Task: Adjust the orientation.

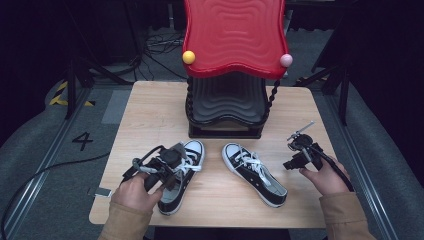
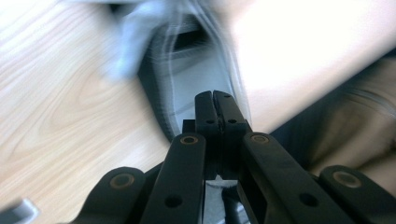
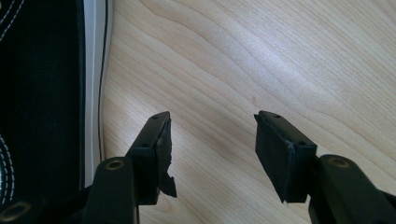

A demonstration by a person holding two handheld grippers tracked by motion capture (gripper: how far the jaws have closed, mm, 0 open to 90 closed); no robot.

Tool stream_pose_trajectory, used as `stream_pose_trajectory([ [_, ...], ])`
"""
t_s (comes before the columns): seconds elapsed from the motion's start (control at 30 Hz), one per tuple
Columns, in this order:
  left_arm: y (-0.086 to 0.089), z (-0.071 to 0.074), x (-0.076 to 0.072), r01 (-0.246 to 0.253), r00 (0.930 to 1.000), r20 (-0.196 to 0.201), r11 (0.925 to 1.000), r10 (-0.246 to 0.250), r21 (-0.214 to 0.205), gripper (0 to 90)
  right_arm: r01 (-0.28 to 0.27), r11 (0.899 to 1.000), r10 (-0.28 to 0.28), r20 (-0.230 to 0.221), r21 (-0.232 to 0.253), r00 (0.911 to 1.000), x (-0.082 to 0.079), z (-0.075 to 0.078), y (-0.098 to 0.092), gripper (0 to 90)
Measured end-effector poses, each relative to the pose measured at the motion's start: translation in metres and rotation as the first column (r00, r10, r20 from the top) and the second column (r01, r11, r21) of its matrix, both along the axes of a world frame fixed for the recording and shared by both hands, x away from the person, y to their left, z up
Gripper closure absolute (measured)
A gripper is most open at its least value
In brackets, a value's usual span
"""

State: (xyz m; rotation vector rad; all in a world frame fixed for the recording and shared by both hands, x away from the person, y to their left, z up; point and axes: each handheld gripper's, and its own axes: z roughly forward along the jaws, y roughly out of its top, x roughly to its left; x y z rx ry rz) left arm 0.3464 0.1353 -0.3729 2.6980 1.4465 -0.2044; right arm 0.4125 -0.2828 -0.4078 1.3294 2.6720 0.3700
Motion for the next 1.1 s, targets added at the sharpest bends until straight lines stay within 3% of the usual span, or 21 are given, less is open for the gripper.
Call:
stream_pose_trajectory([
  [0.1, 0.004, -0.009, 0.006, -0.005, 0.9996, -0.028, 0.9998, 0.005, -0.018, 89.6, 0.003, 1.000, -0.003, -0.001, -0.001, 1.0000, 0.000, -0.001, -0.001, 45.8],
  [0.27, 0.000, 0.002, 0.003, 0.013, 0.9999, 0.004, 0.9948, -0.013, -0.101, 88.4, 0.012, 1.000, -0.012, -0.003, 0.002, 0.9999, 0.000, -0.001, -0.005, 45.6],
  [0.37, -0.003, 0.007, 0.000, 0.022, 0.9997, 0.013, 0.9871, -0.021, -0.159, 78.0, 0.019, 1.000, -0.019, -0.005, 0.002, 0.9998, -0.001, -0.001, -0.006, 45.5],
  [0.5, -0.007, 0.007, 0.000, 0.019, 0.9997, 0.019, 0.9806, -0.016, -0.195, 69.3, 0.014, 1.000, -0.014, -0.002, 0.001, 0.9999, -0.002, -0.001, -0.006, 45.3],
  [0.6, -0.008, 0.001, 0.003, 0.000, 1.0000, 0.006, 0.9818, 0.001, -0.190, 68.0, 0.015, 1.000, -0.015, -0.005, 0.002, 0.9999, -0.002, -0.001, -0.007, 45.2],
  [0.63, -0.006, -0.004, 0.007, -0.040, 0.9992, -0.011, 0.9826, 0.039, -0.181, 68.1, 0.013, 1.000, -0.013, -0.005, 0.002, 0.9999, -0.001, -0.002, -0.007, 45.2],
  [0.73, -0.005, -0.009, 0.009, -0.067, 0.9977, -0.015, 0.9775, 0.066, -0.200, 67.8, 0.015, 1.000, -0.015, -0.007, 0.000, 0.9999, -0.001, -0.003, -0.006, 45.1],
  [0.83, -0.010, -0.015, 0.011, -0.073, 0.9974, -0.019, 0.9756, 0.070, -0.207, 65.9, 0.010, 1.000, -0.010, -0.012, -0.003, 0.9999, -0.001, -0.004, -0.005, 45.1],
  [0.97, -0.017, -0.025, 0.015, -0.069, 0.9976, -0.012, 0.9820, 0.068, -0.176, 66.2, 0.008, 1.000, -0.008, -0.013, -0.003, 0.9999, -0.001, -0.005, -0.004, 45.0],
  [1.1, -0.023, -0.036, 0.017, -0.052, 0.9986, 0.000, 0.9826, 0.053, -0.178, 77.2, 0.014, 1.000, -0.014, -0.014, -0.003, 0.9998, -0.001, -0.006, -0.005, 45.0],
])
